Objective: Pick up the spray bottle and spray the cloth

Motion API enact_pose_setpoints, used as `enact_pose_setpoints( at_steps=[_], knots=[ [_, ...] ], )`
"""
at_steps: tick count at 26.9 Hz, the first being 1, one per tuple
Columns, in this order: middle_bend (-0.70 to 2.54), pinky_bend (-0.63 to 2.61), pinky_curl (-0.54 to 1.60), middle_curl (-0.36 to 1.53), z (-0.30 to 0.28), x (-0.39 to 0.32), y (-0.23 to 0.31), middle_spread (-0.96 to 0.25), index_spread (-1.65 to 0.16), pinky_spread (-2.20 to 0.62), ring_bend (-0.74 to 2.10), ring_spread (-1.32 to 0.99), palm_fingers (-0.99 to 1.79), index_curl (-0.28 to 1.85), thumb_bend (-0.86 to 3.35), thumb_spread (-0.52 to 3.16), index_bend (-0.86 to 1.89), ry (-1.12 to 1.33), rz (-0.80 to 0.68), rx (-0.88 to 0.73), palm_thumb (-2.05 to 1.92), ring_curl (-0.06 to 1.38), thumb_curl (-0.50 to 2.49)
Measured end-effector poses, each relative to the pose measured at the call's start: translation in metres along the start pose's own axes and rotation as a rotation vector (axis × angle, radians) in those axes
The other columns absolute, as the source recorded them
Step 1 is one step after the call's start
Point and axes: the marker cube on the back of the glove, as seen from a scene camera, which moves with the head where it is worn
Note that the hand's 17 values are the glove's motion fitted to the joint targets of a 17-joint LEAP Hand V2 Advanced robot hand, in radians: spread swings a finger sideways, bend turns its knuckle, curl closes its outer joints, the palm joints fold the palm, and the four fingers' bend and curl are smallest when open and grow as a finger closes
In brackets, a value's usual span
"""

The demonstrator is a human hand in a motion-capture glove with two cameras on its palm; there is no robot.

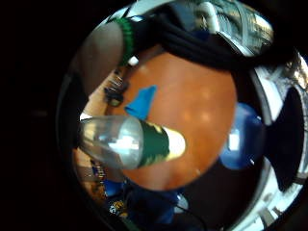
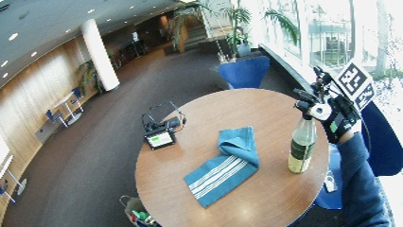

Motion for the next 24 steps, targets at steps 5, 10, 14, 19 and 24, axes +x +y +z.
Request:
enact_pose_setpoints(
  at_steps=[5, 10, 14, 19, 24],
  knots=[
    [0.76, 0.46, 0.26, 0.38, 0.072, -0.024, -0.031, -0.03, -0.40, 0.24, 0.91, -0.10, 0.79, -0.02, 0.15, 0.98, -0.15, -0.383, -0.187, 0.091, 0.57, 0.33, 0.30],
    [0.67, 0.47, 0.29, 0.38, 0.125, -0.048, -0.046, -0.10, -0.35, 0.07, 0.86, -0.18, 1.05, 0.08, 0.22, 0.98, 0.16, -0.572, -0.239, -0.041, 0.76, 0.37, 0.37],
    [0.77, 0.50, 0.32, 0.43, 0.152, -0.075, -0.038, -0.12, -0.32, -0.08, 0.80, -0.19, 1.24, 0.12, 0.20, 0.91, 0.12, -0.536, -0.181, -0.115, 0.83, 0.38, 0.41],
    [0.77, 0.47, 0.33, 0.45, 0.140, -0.094, -0.022, -0.10, -0.31, -0.21, 0.78, -0.19, 1.28, 0.18, 0.17, 0.78, 0.16, -0.351, -0.183, -0.151, 0.88, 0.40, 0.47],
    [0.75, 0.45, 0.34, 0.46, 0.101, -0.104, -0.014, -0.10, -0.31, -0.26, 0.75, -0.20, 1.31, 0.23, 0.13, 0.66, 0.19, 0.034, -0.229, -0.241, 0.92, 0.40, 0.52]
  ],
)
